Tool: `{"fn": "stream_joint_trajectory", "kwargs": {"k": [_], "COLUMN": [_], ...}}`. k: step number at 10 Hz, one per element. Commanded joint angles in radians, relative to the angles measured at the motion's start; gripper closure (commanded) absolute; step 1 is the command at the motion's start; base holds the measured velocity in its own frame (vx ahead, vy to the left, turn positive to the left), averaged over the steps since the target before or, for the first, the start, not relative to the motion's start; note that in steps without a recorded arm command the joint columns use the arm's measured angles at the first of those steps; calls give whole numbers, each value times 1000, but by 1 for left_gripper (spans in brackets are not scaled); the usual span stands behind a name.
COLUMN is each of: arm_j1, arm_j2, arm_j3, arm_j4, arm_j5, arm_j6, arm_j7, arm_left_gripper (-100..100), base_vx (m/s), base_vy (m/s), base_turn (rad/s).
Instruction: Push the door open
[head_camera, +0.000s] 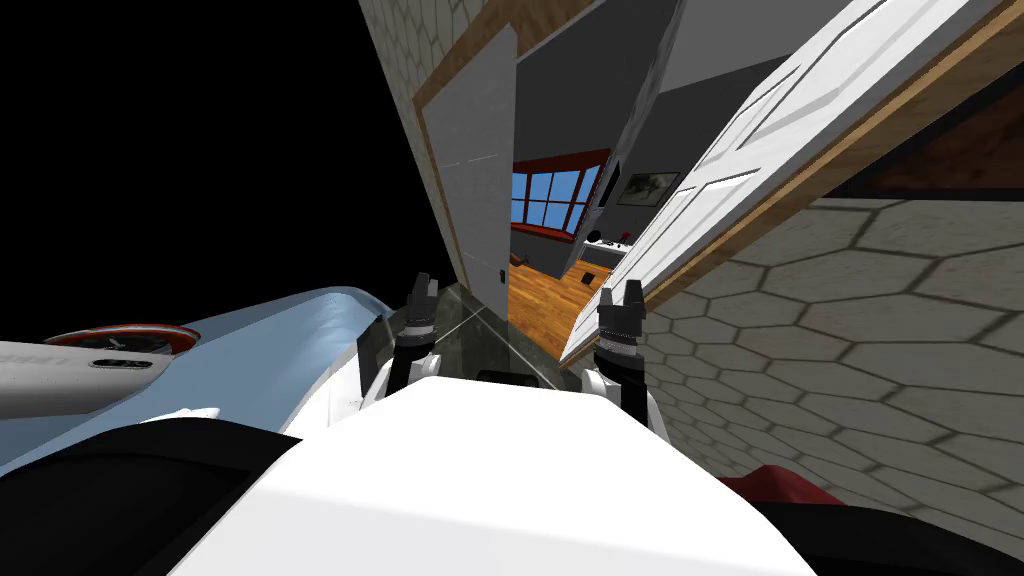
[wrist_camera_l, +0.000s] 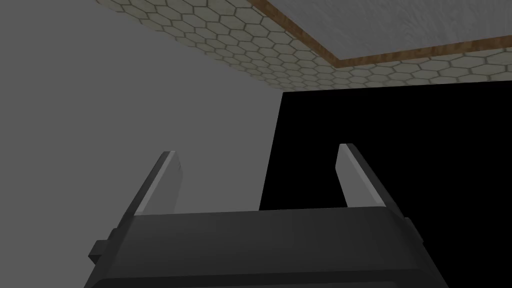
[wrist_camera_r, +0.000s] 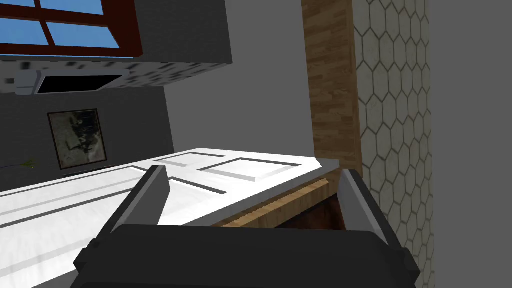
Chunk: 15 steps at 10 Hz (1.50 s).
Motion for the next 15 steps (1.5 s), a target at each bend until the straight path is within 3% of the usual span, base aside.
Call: {"fn": "stream_joint_trajectory", "kwargs": {"k": [1, 4, 15], "arm_j1": [-11, -30, -123], "arm_j2": [5, 11, 30], "arm_j3": [-10, -25, -105], "arm_j4": [36, 97, 399], "arm_j5": [2, 5, 20], "arm_j6": [-4, -11, -45], "arm_j7": [5, 14, 59], "arm_left_gripper": [-100, -100, -100], "base_vx": [164, 116, 96], "base_vy": [0, 62, 71], "base_turn": [-68, -67, -81]}}
